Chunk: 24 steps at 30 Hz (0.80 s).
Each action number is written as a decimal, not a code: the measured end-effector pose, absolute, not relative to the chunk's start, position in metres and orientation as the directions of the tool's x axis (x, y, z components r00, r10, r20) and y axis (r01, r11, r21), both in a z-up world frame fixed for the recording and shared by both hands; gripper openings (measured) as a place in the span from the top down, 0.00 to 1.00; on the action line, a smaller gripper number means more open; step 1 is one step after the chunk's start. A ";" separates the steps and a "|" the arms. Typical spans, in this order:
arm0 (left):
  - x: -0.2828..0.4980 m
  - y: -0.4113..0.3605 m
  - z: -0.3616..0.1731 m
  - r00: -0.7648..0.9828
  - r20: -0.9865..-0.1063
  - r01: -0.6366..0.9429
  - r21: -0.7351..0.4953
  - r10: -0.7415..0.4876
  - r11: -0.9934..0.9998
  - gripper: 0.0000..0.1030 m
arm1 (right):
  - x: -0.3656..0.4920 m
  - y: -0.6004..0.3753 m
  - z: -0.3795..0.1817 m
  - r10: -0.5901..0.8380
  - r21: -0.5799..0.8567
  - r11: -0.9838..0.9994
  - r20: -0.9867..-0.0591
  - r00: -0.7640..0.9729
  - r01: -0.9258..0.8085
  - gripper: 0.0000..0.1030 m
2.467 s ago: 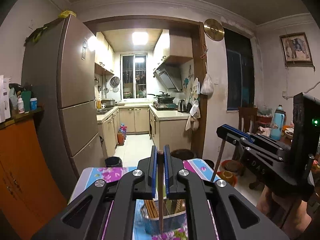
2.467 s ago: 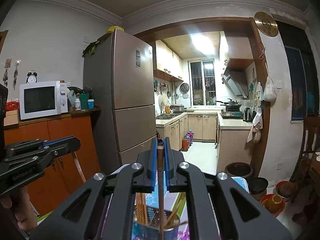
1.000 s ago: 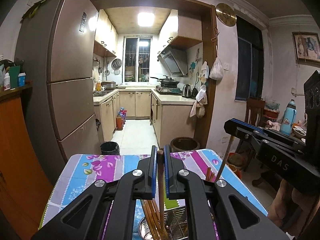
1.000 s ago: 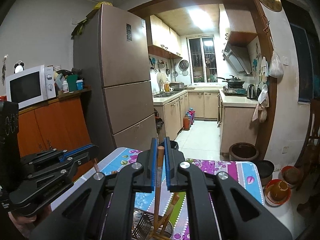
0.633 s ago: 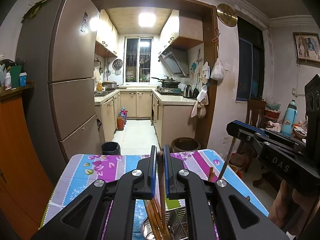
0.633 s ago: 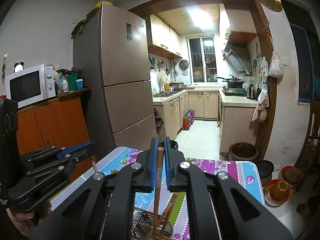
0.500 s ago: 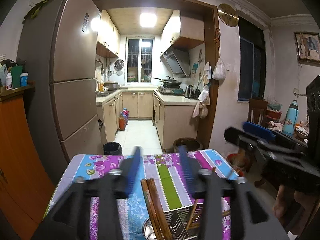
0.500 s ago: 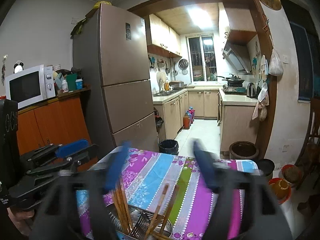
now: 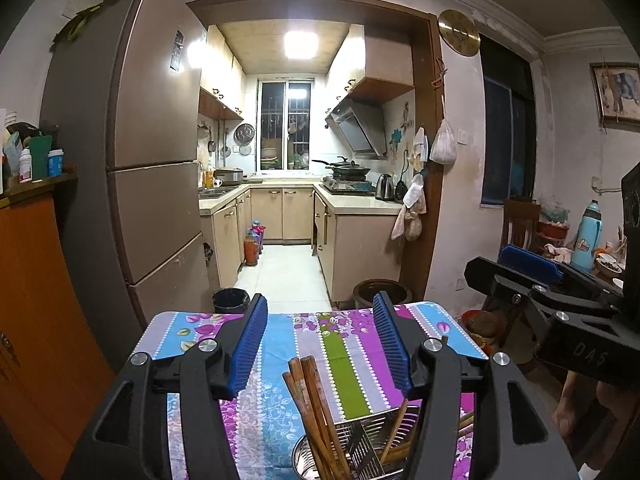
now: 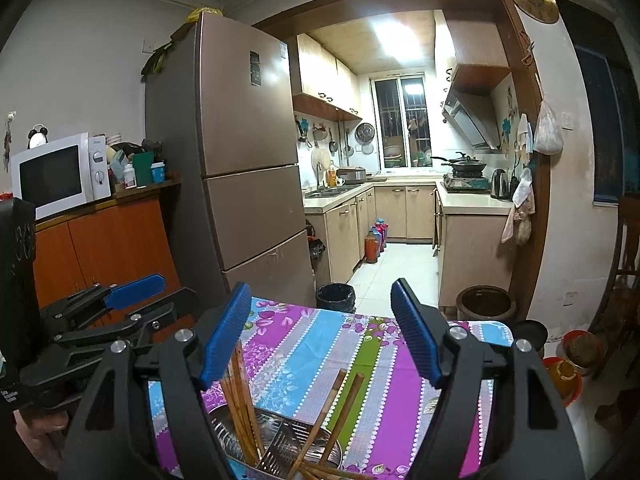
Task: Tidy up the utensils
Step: 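Open both tools to release the chopsticks into the holder, then withdraw both open tools up and away from the holder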
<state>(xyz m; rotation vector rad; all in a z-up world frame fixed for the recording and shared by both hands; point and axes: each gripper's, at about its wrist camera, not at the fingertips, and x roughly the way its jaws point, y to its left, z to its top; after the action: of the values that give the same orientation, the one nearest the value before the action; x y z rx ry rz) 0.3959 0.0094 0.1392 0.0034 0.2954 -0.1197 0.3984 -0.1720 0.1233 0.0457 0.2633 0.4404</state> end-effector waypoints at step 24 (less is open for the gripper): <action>0.296 0.023 0.135 0.980 -0.177 0.086 -0.014 -0.087 0.996 0.17 | 0.303 -0.181 0.111 0.405 0.047 0.914 -0.139 0.904 -0.402 0.06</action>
<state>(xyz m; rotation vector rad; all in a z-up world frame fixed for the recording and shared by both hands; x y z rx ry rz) 0.2957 0.0227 0.1351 -0.0067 0.1787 -0.0871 0.3031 -0.1807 0.1109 0.0175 0.1477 0.4173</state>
